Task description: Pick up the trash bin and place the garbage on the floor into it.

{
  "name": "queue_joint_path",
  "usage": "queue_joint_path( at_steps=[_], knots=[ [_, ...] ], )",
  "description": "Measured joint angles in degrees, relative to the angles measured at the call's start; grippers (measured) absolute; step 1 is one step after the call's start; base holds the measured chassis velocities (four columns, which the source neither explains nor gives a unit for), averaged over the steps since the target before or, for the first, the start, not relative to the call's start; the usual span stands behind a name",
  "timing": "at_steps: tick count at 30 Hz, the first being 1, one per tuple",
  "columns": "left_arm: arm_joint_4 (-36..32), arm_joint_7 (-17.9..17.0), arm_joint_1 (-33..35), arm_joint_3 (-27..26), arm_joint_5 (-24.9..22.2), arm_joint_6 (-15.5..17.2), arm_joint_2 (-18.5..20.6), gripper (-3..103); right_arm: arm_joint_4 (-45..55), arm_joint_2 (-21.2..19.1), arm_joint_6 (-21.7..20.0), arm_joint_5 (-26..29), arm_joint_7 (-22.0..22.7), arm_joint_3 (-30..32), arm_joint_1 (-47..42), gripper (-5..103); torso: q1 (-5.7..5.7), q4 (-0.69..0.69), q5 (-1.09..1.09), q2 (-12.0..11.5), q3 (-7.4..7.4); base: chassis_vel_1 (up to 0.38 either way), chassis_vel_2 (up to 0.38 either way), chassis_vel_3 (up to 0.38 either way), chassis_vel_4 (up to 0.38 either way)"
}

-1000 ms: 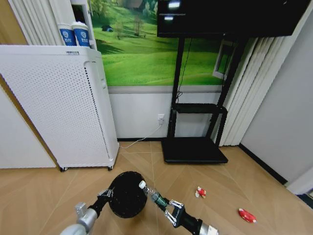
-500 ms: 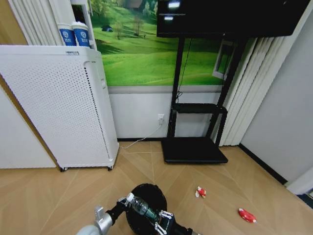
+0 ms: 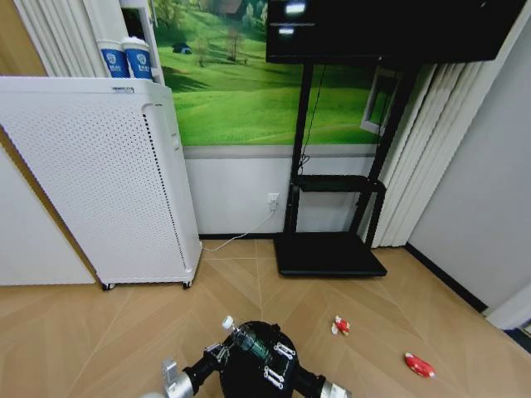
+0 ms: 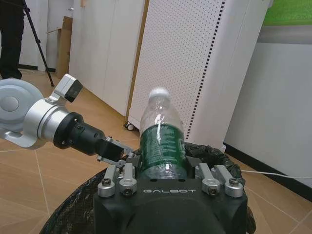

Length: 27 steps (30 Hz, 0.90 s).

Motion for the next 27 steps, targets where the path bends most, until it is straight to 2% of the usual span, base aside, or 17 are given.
queue_joint_path(
  at_steps=[1, 2, 3, 6, 8, 9, 10, 11, 13, 15, 19, 21, 22, 23, 24, 26, 27],
  knots=[
    [-0.2, -0.4, 0.2, -0.3, -0.9, 0.0, -0.3, 4, 0.1, 0.2, 0.1, 0.0, 0.0, 0.1, -0.4, 60, 0.00, 0.00, 0.00, 0.0, 0.00, 0.000, 0.000, 0.000, 0.000],
    [-0.3, -1.1, 0.5, -0.7, -2.2, 0.0, -0.6, 4, 0.2, 0.4, 0.4, 0.0, 0.0, 0.3, -1.0, 60, 0.00, 0.00, -0.01, 0.0, 0.00, 0.000, 0.000, 0.000, 0.000],
    [-0.6, -1.7, 0.7, -1.3, -3.5, 0.0, -0.9, 4, 0.3, 0.7, 0.8, -0.1, 0.0, 0.5, -1.5, 65, 0.00, 0.00, 0.00, 0.0, 0.00, 0.000, 0.000, 0.000, 0.000],
    [-1.0, -2.2, 0.9, -1.8, -4.7, 0.1, -1.1, 4, 0.5, 0.9, 1.1, -0.2, 0.1, 0.8, -2.1, 71, 0.00, 0.00, 0.00, 0.0, 0.00, 0.000, 0.000, 0.000, 0.000],
    [-2.4, -3.8, 1.4, -3.4, -8.1, 0.4, -1.8, 4, 1.4, 1.5, 1.8, 0.2, 0.8, 1.5, -3.1, 82, 0.00, -0.01, 0.00, 0.0, 0.00, 0.000, 0.000, 0.000, 0.000],
    [-2.4, -3.8, 1.4, -3.4, -8.1, 0.4, -1.8, 4, 1.4, 1.5, 1.8, 0.2, 0.8, 1.5, -3.1, 82, 0.00, -0.01, 0.00, 0.0, 0.00, 0.000, 0.000, 0.000, 0.000],
    [-3.0, -4.8, 1.6, -4.2, -9.5, 0.5, -2.2, 4, 2.1, 1.8, 1.9, 1.0, 1.3, 2.0, -3.3, 87, 0.00, -0.01, -0.01, 0.0, 0.00, 0.000, 0.000, 0.000, 0.000],
    [-3.7, -6.6, 2.0, -5.7, -11.2, 0.5, -3.0, 4, 2.9, 2.2, 1.8, 2.2, 2.5, 2.8, -3.4, 96, 0.00, -0.01, -0.01, 0.0, 0.00, 0.000, 0.000, 0.000, 0.000],
    [-4.1, -8.0, 2.2, -6.7, -12.1, 0.4, -3.6, 4, 3.3, 2.6, 1.5, 3.1, 3.4, 3.3, -3.4, 96, 0.00, -0.01, 0.00, 0.0, 0.00, 0.000, 0.000, 0.000, 0.000],
    [-5.6, -11.1, 3.2, -10.8, -14.7, 0.2, -5.9, 4, 3.8, 4.2, 0.3, 6.4, 6.5, 5.6, -2.2, 99, 0.00, 0.00, -0.01, 0.0, 0.00, 0.000, 0.000, 0.000, 0.000],
    [-6.8, -12.8, 4.4, -15.1, -16.8, 0.0, -7.5, 4, 3.5, 6.1, -0.6, 8.7, 9.5, 8.2, -0.7, 100, 0.00, 0.01, 0.02, 0.0, 0.00, 0.000, 0.000, 0.000, 0.000],
    [-8.3, -15.8, 5.9, -19.0, -18.1, -0.4, -8.3, 4, 3.1, 6.8, -2.3, 10.9, 11.7, 11.4, 0.4, 100, 0.00, 0.01, -0.02, 0.0, 0.00, 0.000, 0.000, 0.000, 0.000],
    [-8.3, -15.8, 5.9, -19.0, -18.1, -0.4, -8.3, 4, 3.1, 6.8, -2.3, 10.9, 11.7, 11.4, 0.4, 100, 0.00, 0.01, -0.02, 0.0, 0.00, 0.000, 0.000, 0.000, 0.000],
    [-9.0, -18.3, 6.4, -20.4, -19.3, -0.4, -9.0, 4, 2.9, 7.1, -2.7, 11.5, 12.3, 12.3, 0.7, 100, 0.00, 0.01, 0.01, 0.0, 0.00, 0.000, 0.000, 0.000, 0.000],
    [-9.0, -18.3, 6.4, -20.4, -19.3, -0.4, -9.0, 4, 2.9, 7.1, -2.7, 11.5, 12.3, 12.3, 0.7, 100, 0.00, 0.01, 0.01, 0.0, 0.00, 0.000, 0.000, 0.000, 0.000],
    [-10.2, -23.2, 6.9, -22.1, -21.6, -0.7, -11.6, 4, 2.7, 9.5, -3.3, 12.3, 12.9, 14.6, 0.3, 100, 0.00, 0.02, -0.01, 0.0, 0.00, 0.000, 0.000, 0.000, 0.000],
    [-10.2, -23.6, 6.9, -22.3, -21.5, -0.8, -11.9, 4, 2.8, 10.1, -3.4, 12.4, 13.0, 14.9, 0.0, 100, 0.00, 0.00, -0.01, 0.0, 0.00, 0.000, 0.000, 0.000, 0.000]
  ],
)
